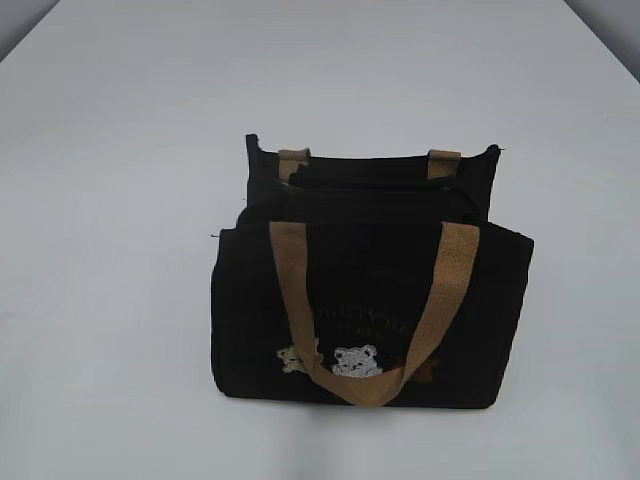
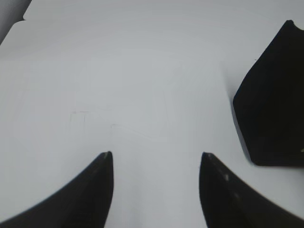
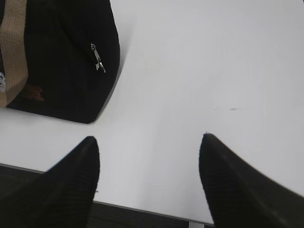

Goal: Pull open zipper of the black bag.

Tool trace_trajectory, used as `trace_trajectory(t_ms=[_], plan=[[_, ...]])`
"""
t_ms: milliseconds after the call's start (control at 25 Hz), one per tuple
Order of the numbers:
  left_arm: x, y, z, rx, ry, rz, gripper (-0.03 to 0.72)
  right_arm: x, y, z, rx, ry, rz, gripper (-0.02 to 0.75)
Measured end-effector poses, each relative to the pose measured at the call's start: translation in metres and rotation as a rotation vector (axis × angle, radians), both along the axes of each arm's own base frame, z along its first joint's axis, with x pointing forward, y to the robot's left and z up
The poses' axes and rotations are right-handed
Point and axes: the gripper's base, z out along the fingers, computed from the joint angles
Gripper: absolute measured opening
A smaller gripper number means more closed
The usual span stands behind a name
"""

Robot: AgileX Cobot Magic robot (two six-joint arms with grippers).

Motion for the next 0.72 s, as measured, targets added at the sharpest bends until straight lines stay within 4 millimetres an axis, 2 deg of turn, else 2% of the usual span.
trace_trajectory(t_ms=[720], plan=[[-0.0005, -0.0001, 0.0, -0.001, -0.004, 0.001, 0.435, -0.003, 0.0004, -0.0002, 0.006, -0.021, 0.002, 0.508]])
